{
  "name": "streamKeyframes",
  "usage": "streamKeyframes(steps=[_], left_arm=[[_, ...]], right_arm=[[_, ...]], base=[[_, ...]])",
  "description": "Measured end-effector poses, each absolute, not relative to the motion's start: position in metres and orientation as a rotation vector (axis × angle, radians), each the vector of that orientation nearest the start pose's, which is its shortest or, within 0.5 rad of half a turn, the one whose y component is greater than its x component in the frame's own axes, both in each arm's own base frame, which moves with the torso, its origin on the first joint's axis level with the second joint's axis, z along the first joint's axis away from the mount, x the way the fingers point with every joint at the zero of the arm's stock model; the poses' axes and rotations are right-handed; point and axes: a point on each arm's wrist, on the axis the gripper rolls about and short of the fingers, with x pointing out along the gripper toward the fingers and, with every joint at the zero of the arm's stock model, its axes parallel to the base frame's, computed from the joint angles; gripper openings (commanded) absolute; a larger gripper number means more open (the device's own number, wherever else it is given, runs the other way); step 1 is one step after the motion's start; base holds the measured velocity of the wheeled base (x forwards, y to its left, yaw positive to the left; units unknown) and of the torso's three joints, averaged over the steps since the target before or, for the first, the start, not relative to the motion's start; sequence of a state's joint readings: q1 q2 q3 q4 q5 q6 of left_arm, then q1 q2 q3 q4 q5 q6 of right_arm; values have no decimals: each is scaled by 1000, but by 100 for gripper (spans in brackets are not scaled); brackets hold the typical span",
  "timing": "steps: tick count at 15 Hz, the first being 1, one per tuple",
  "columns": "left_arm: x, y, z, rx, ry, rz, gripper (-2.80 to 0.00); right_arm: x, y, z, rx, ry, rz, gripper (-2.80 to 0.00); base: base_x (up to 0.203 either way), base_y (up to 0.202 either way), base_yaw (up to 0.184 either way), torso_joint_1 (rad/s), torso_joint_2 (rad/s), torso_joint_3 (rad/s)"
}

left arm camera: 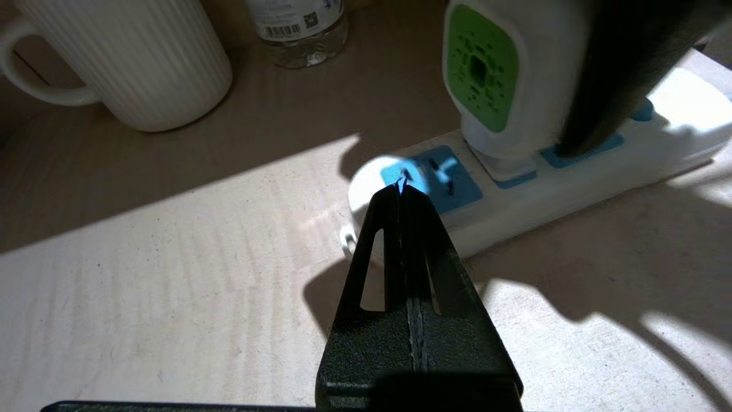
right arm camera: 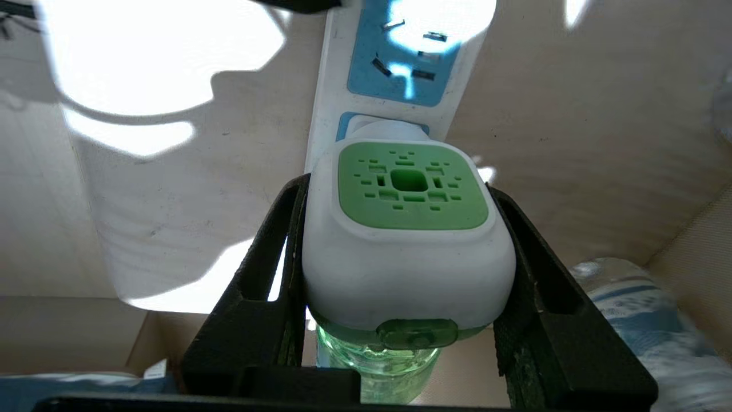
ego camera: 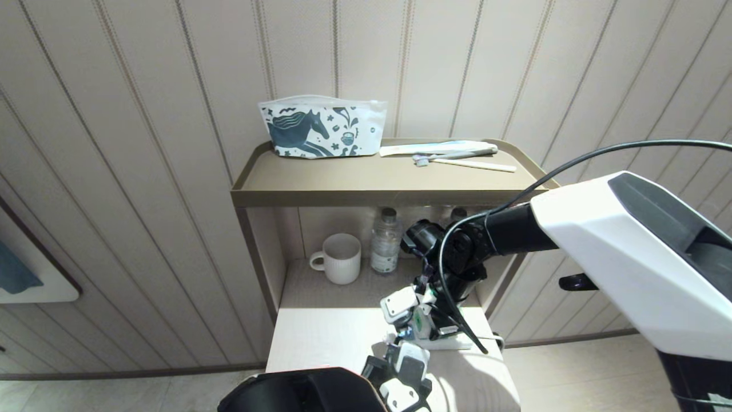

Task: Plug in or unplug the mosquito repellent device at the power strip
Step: Hold the socket with your left hand and unplug it with your right hand

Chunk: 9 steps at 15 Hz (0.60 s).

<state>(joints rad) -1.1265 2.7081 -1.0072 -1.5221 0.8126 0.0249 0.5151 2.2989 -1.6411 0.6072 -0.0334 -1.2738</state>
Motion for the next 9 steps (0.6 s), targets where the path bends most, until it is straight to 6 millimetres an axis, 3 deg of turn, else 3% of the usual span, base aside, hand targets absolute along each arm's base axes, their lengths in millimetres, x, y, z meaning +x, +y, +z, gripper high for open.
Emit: streamKeyframes(steps=[9], left_arm=[[200, -364, -63, 137, 96, -280, -280]], right_arm=[[348, 200, 89, -1411, 813, 1192, -280]], base=[[0, 0, 0, 0, 0, 0]])
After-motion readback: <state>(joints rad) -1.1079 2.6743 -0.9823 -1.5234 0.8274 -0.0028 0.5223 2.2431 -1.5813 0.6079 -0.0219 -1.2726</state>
